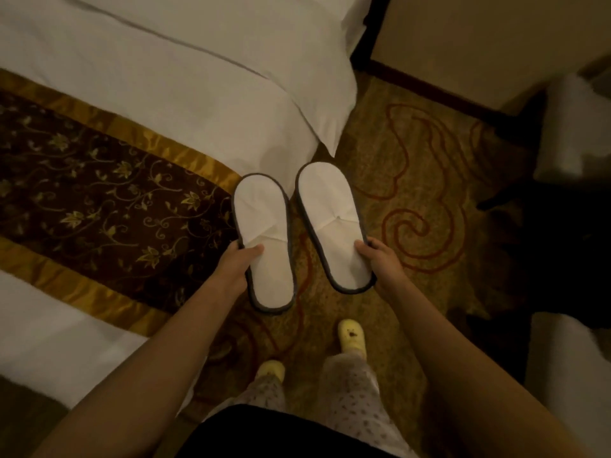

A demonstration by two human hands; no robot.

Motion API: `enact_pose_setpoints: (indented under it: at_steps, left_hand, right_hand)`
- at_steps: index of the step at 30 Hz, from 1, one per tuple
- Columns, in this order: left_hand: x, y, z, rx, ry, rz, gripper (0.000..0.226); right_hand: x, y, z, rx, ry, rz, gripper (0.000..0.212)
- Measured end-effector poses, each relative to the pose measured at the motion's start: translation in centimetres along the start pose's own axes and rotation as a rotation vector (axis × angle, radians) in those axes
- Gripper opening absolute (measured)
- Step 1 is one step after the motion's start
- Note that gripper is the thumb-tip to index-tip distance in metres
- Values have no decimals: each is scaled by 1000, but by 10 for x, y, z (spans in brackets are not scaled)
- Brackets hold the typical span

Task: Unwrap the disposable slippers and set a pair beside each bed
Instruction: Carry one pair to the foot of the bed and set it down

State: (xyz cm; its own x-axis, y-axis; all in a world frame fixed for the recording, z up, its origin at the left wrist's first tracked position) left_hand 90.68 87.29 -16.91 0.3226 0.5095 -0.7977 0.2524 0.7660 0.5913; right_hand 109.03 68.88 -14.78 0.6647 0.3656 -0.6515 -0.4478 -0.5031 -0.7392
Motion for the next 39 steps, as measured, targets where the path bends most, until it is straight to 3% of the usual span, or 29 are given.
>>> enact_pose_setpoints:
  at_steps: [11,17,23,34,39]
  left_hand:
    - [45,-44,57,-384,334,35,55]
    - [66,-108,70,-546,437,35,50]
    - [119,-195,54,-602,463,-14,51]
    - [297,-406,25,-623,536,37,50]
    - [378,-466,10,-685,540,48,55]
  right_hand:
    - [136,-39,4,-289,-431,-19,11]
    - [188,-10,7,-485,-582,-43,11]
    - [239,74,33,-650,-613,-36,41]
    - [414,283,77,-695,-636,-32,42]
    - [492,357,91,-779,-586,-80,44]
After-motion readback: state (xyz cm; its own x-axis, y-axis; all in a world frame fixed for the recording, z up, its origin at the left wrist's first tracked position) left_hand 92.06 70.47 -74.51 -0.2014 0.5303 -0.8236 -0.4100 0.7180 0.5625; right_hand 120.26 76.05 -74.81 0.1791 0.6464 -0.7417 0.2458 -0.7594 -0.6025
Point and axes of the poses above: each hand's wrist, its own x-axis towards the middle knuckle, its own z-axis out of the palm, y = z × x, the point moved 2 cm from there along x, towards the middle knuckle, and after that the axes turned 2 degrees about y, right-handed, at the moved point
